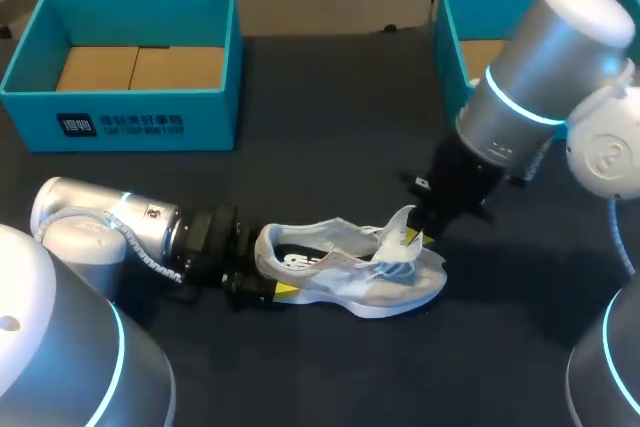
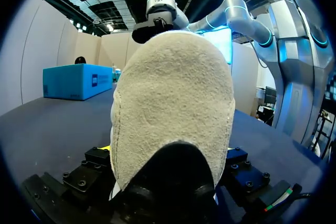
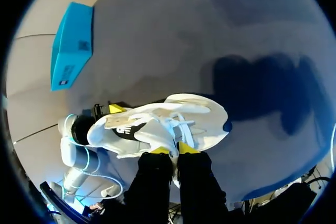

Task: Take the shoe out of the shoebox, open the shoe tongue, remove and reinsert the insole, then place the shoe into the shoebox

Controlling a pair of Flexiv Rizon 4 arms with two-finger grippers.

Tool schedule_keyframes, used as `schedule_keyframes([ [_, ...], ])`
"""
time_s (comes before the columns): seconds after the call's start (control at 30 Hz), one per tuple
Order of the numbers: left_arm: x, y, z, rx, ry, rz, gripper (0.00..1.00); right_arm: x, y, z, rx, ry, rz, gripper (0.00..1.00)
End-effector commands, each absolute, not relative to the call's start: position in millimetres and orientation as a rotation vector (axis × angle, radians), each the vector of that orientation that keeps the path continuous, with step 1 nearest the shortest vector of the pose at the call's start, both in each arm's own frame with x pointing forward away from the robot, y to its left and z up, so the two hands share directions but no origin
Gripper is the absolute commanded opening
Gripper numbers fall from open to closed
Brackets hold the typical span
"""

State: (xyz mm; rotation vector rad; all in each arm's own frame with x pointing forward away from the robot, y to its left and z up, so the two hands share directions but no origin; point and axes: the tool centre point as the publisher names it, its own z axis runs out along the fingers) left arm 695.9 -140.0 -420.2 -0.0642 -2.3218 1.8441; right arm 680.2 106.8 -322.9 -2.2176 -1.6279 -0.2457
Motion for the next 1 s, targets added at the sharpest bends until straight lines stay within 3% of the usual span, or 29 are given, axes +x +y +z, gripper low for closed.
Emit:
schedule_keyframes([
  [0.03,696,-141,-422,-0.065,-2.323,1.840,0.00,679,100,-334,-2.110,-1.521,-0.444,0.00],
  [0.43,696,-141,-422,-0.065,-2.323,1.840,0.00,671,91,-349,-2.079,-1.487,-0.493,0.02],
  [0.63,696,-141,-422,-0.065,-2.323,1.840,0.00,668,93,-338,-2.099,-1.498,-0.493,0.35],
  [0.7,696,-141,-422,-0.065,-2.323,1.840,0.00,665,95,-326,-2.130,-1.515,-0.477,0.90],
  [0.73,696,-141,-422,-0.065,-2.323,1.840,0.00,665,96,-321,-2.140,-1.525,-0.473,1.00],
  [1.0,696,-141,-422,-0.065,-2.323,1.840,0.00,664,116,-268,-2.200,-1.682,-0.377,1.00],
])
